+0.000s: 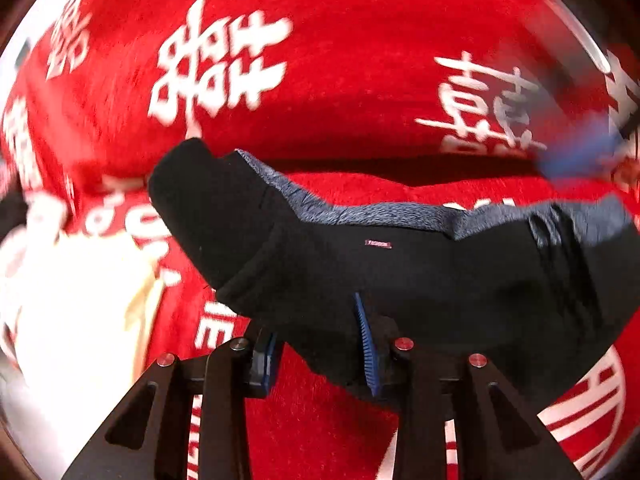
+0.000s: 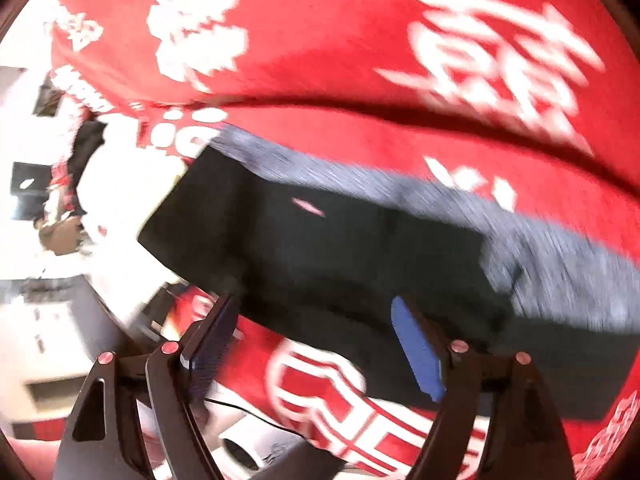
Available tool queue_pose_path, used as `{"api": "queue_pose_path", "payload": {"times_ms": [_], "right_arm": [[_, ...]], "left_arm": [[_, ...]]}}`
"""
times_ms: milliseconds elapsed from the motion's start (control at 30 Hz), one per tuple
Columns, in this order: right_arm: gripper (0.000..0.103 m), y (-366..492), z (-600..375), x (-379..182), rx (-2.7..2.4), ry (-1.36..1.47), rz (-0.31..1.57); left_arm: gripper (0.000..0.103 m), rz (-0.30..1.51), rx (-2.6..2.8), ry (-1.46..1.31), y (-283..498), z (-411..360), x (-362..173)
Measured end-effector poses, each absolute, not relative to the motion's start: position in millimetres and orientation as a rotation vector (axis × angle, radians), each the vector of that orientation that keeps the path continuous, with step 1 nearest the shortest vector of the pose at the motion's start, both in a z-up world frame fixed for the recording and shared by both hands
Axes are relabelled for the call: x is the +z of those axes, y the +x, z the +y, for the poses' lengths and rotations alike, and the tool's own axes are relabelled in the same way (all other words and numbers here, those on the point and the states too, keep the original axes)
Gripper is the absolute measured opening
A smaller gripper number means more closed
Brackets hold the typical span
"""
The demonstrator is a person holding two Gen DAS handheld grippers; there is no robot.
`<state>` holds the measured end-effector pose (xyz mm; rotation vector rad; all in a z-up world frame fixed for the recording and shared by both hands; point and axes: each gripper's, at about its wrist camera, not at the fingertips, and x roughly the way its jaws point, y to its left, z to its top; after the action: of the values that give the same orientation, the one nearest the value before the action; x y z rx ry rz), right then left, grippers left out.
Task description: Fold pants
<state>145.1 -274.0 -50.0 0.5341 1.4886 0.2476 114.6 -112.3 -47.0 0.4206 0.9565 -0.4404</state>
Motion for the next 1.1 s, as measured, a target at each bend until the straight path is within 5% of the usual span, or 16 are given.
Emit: {"api": "queue_pose_path", "payload": {"times_ms": [433,467,500,567,1100], "right_arm": [[0.084,246.3,-122.3,-94.4,0.518,0.115,1.81],[0.073,245.5,-122.5,-103.3,0.503,0.101,1.838],[0.032,243.0,-126.0,-107.4,0.487,0.1,1.844],[0.02,235.3,-145.6,-99.3,0.448,0.146,1.781],[0.019,32.9,-406.9,2.1,0.273,0.725,1.245]], "left_arm": [[0.034,0.89,-0.419,0.551,102.4,-133.7,-47.8],[0.034,0.885,-0.419,0.559,100.9,-135.9,-46.9],[0.034,0.889,-0.42,0.562,100.2,-137.0,-46.5],[0.034,0.907,-0.439,0.542,98.4,-138.7,-43.8],[0.035,0.839,-0.857,0.542,-15.3,-294.6,41.8]]}}
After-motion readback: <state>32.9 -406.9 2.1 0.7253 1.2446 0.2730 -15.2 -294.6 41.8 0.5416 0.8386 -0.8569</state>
